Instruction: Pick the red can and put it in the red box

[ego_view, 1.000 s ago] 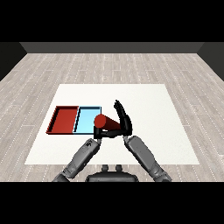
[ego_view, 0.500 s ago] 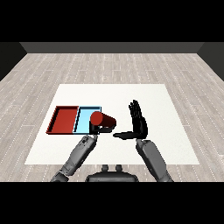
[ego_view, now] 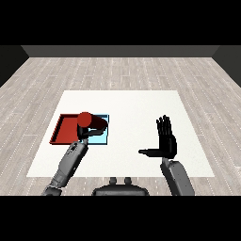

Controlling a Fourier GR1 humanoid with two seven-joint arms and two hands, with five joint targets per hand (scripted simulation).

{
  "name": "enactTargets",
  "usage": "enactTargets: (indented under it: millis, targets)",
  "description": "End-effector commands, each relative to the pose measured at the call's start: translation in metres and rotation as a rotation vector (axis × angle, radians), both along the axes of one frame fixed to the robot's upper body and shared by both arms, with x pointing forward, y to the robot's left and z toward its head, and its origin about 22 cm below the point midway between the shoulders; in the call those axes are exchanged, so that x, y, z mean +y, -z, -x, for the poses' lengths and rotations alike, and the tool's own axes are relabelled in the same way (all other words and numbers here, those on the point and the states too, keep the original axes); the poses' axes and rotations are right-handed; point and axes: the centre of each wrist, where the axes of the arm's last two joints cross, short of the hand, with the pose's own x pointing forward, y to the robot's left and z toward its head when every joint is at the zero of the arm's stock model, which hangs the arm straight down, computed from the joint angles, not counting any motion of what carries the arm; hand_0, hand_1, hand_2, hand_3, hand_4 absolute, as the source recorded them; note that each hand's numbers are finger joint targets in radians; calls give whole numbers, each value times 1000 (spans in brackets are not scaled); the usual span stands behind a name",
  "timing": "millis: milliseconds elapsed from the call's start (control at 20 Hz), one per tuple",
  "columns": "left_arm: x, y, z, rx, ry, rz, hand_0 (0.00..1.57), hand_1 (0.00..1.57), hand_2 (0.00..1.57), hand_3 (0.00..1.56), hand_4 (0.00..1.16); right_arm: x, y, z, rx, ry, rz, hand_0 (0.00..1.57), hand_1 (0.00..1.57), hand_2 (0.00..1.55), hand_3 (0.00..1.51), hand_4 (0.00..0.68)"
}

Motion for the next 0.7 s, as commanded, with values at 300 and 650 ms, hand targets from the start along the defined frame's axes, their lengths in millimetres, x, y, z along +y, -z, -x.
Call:
enactTargets:
  millis: [300, 650]
  targets:
    - [117, -20, -25, 176, -234, -283, 1571, 1571, 1536, 1468, 1122, -46, 19, 1, 75, 79, -8, 0, 0, 0, 0, 0]
    - [194, 49, -7, 513, -363, -434, 1571, 1571, 1549, 1473, 1051, -42, 33, -8, 119, 81, 24, 0, 0, 0, 0, 0]
